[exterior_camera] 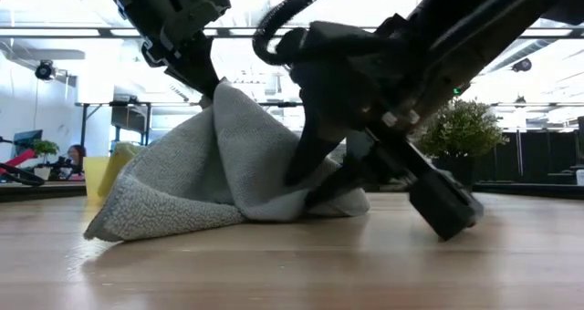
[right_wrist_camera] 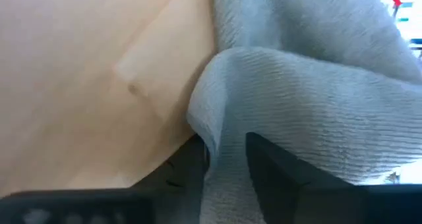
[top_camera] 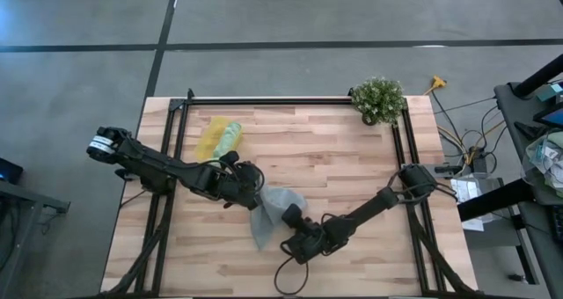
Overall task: Roll microfiber towels into tight, uniform cylinder then place into a basket
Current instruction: Fold the gray towel
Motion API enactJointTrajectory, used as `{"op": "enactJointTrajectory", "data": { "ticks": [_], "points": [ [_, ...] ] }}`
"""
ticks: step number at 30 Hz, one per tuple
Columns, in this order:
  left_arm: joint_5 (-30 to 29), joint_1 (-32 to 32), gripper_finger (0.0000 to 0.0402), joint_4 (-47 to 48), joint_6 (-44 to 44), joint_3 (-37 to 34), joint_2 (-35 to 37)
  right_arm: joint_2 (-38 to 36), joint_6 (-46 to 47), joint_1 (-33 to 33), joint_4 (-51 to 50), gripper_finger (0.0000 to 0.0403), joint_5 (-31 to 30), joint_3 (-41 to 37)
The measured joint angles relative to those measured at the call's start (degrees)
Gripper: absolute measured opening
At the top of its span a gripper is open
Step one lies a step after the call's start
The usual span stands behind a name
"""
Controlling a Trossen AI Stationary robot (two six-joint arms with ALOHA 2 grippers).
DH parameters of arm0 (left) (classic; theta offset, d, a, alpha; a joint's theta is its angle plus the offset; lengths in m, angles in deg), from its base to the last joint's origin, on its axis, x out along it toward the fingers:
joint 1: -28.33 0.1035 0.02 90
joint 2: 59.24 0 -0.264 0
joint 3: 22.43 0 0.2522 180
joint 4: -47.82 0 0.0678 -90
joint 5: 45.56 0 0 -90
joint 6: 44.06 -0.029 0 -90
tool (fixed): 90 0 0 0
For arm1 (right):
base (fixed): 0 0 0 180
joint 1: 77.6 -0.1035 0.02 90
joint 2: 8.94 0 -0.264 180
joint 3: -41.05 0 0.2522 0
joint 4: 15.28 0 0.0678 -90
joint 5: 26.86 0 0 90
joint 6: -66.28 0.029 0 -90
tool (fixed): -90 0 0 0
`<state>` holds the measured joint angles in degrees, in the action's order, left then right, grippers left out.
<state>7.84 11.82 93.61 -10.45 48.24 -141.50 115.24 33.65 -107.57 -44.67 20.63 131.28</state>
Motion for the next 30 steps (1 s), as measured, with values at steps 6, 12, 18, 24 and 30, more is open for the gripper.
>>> {"op": "enactJointTrajectory", "data": {
  "ticks": [6, 12, 18, 24, 30],
  "points": [
    [0.0, 0.0, 0.0, 0.0, 0.0, 0.0, 0.0, -0.1, 1.3, -0.7, 2.8, 0.0022, -0.1, 0.0],
    [0.1, 0.0, 0.0, 0.4, -1.9, -0.1, 0.0, -1.9, 10.5, -2.0, 1.9, 0.0011, 1.0, -0.3],
    [0.5, 0.0, 0.0, 0.4, -2.1, -1.0, 0.1, -9.1, 20.4, -4.7, 0.2, 0.0009, -3.4, -0.5],
    [3.6, 0.0, 0.0, 0.4, -2.5, -2.9, 0.4, -19.0, 43.4, -6.4, -14.1, 0.0009, -5.7, -2.9],
    [9.8, 0.0, 0.0, -0.2, -2.5, -5.5, -0.4, -23.3, 68.5, -6.2, -24.3, 0.0009, -0.4, -12.3]
  ]
}}
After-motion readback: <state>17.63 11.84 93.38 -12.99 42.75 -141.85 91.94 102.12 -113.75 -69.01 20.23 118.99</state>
